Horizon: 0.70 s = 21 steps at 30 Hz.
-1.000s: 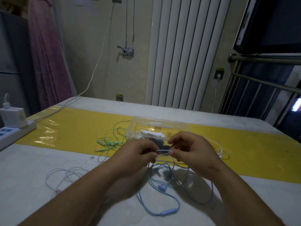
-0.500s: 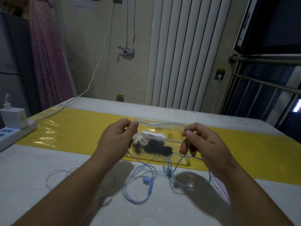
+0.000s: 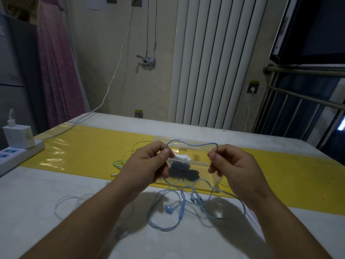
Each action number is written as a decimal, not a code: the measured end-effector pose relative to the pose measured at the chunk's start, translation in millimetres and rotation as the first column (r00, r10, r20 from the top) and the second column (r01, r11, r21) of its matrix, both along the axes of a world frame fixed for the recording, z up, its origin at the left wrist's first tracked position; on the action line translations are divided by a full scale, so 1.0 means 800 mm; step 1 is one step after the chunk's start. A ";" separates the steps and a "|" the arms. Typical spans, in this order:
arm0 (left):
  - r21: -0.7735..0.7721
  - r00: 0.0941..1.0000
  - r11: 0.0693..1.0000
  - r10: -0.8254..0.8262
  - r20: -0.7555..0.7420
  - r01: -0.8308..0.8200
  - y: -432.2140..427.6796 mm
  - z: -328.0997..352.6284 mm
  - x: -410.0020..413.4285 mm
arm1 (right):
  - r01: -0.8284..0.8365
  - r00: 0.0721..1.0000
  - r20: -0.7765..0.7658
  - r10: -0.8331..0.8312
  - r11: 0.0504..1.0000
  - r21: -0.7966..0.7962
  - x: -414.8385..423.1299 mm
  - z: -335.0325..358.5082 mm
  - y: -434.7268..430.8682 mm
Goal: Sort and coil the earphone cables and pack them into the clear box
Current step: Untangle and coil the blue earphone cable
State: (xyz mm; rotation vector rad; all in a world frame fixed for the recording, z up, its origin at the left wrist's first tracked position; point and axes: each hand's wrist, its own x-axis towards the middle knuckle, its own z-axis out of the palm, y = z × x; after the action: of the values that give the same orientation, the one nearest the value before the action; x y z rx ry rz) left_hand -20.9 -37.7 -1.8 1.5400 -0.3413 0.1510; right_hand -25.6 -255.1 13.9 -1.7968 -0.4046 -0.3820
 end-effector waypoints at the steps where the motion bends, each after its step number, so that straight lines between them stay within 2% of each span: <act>1: -0.011 1.000 1.000 0.023 0.011 -0.023 0.000 0.000 0.000 | 0.037 0.999 0.009 -0.037 0.998 -0.042 0.000 0.000 -0.002; 6: -0.163 0.983 0.975 0.166 0.077 -0.152 0.006 0.002 0.007 | 0.144 0.990 0.031 -0.140 0.975 -0.171 0.006 0.001 -0.015; 9: -0.251 0.969 0.946 0.231 0.083 -0.203 0.009 0.004 0.007 | 0.154 0.988 0.008 -0.156 0.963 -0.220 0.008 0.000 -0.022; 13: -0.362 0.964 0.906 0.258 0.062 -0.219 0.011 0.006 0.007 | 0.187 0.980 -0.004 -0.201 0.919 -0.348 0.011 -0.001 -0.029; 15: -0.389 0.966 0.895 0.257 0.043 -0.220 0.012 0.007 0.007 | 0.246 0.968 0.043 -0.248 0.890 -0.384 0.010 0.000 -0.030; 18: -0.410 0.974 0.892 0.224 0.036 -0.190 0.013 0.008 0.007 | 0.320 0.947 0.146 -0.287 0.886 -0.335 0.003 0.004 -0.024; 21: -0.413 0.985 0.900 0.170 0.032 -0.142 0.011 0.008 0.005 | 0.225 0.973 0.093 -0.213 0.960 -0.164 0.000 0.005 -0.017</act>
State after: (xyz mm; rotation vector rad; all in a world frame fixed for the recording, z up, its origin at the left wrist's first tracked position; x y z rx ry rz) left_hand -17.0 -28.5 4.7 1.1445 -0.2202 0.3784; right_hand -26.0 -269.0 17.9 -2.0095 -0.2980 -0.5857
